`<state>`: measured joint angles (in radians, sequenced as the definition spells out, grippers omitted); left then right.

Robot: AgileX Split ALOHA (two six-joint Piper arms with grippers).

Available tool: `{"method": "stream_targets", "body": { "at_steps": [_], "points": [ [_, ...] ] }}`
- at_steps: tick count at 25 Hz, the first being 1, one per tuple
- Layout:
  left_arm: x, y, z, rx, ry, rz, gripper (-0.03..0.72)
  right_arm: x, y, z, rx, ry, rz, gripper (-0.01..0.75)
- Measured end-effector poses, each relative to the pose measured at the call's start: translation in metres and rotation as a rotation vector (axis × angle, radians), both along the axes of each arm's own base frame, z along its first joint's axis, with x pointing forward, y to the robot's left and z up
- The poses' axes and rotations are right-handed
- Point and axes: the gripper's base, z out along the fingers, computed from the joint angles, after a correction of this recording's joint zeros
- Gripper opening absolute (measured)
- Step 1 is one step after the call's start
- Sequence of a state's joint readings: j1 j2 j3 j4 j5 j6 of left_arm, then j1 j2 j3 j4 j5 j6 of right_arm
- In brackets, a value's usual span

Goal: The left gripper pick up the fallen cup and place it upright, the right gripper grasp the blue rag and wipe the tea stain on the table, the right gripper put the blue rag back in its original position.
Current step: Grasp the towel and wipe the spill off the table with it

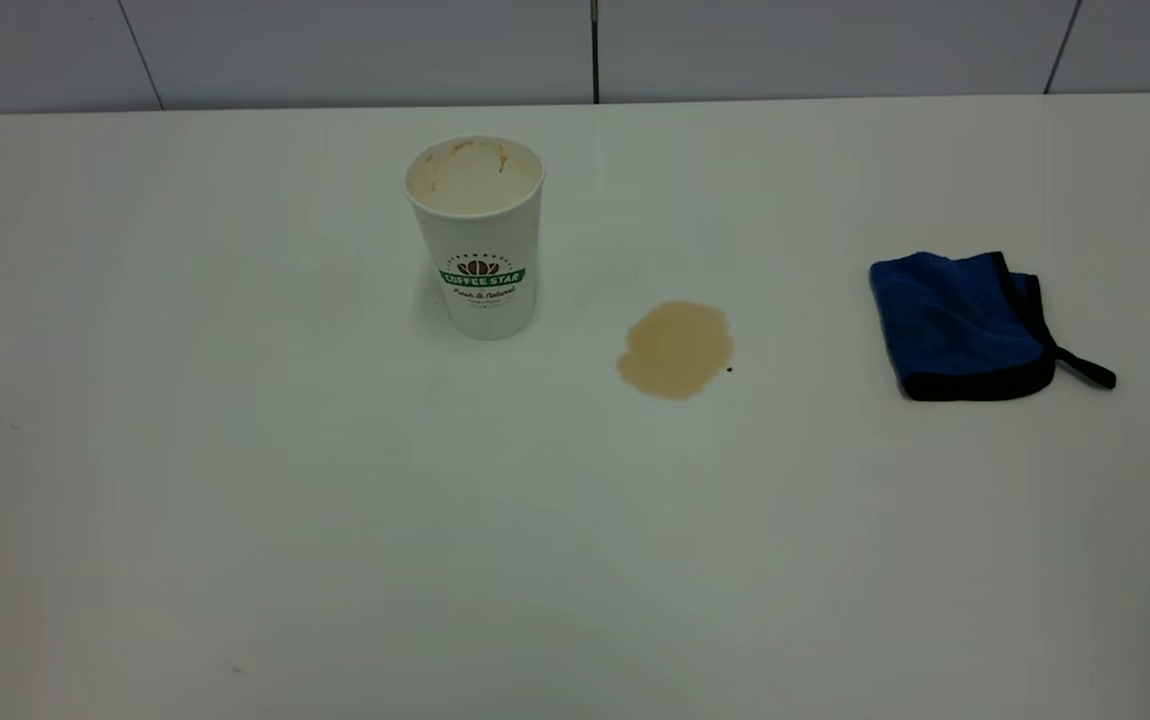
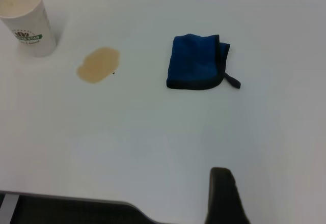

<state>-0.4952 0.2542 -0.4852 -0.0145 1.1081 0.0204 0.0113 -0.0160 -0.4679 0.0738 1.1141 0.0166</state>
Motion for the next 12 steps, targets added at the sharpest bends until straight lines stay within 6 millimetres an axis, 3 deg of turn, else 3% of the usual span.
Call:
{"method": "stream_targets", "body": {
  "at_steps": [5,12],
  "points": [
    [-0.019,0.010,0.001,-0.065,-0.133,0.098,0.471,0.000,0.000,0.000,0.000,0.000,0.000,0.526],
    [-0.027,0.011,0.001,-0.065,-0.194,0.353,0.471,0.000,0.000,0.000,0.000,0.000,0.000,0.526]
  ]
}}
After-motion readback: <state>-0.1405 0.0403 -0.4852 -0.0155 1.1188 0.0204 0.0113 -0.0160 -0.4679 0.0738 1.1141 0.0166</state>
